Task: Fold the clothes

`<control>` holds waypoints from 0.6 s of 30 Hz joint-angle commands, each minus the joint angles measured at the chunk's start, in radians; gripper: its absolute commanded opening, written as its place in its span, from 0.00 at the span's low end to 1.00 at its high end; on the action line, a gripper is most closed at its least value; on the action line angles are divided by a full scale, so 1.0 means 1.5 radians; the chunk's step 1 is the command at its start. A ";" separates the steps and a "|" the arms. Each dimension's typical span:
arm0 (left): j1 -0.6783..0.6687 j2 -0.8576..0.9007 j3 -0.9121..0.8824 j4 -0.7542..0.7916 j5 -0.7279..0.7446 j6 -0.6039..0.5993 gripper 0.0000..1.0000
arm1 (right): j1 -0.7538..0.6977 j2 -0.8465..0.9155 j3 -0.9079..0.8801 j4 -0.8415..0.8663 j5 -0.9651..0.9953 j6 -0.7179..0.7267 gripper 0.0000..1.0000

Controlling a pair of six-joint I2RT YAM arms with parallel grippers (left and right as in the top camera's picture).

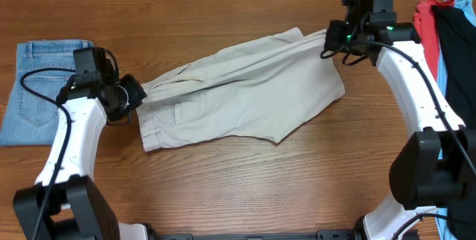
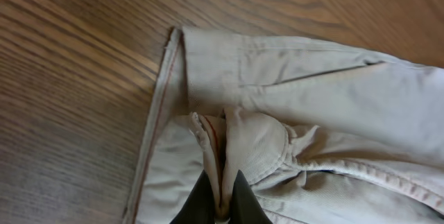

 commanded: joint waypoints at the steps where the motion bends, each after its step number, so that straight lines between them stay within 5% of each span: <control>1: 0.022 0.021 -0.003 0.015 -0.123 0.003 0.04 | -0.014 0.006 0.025 0.031 0.101 -0.014 0.04; 18: 0.022 0.042 -0.003 0.064 -0.127 0.003 0.09 | -0.007 0.071 0.025 0.075 0.088 -0.014 0.04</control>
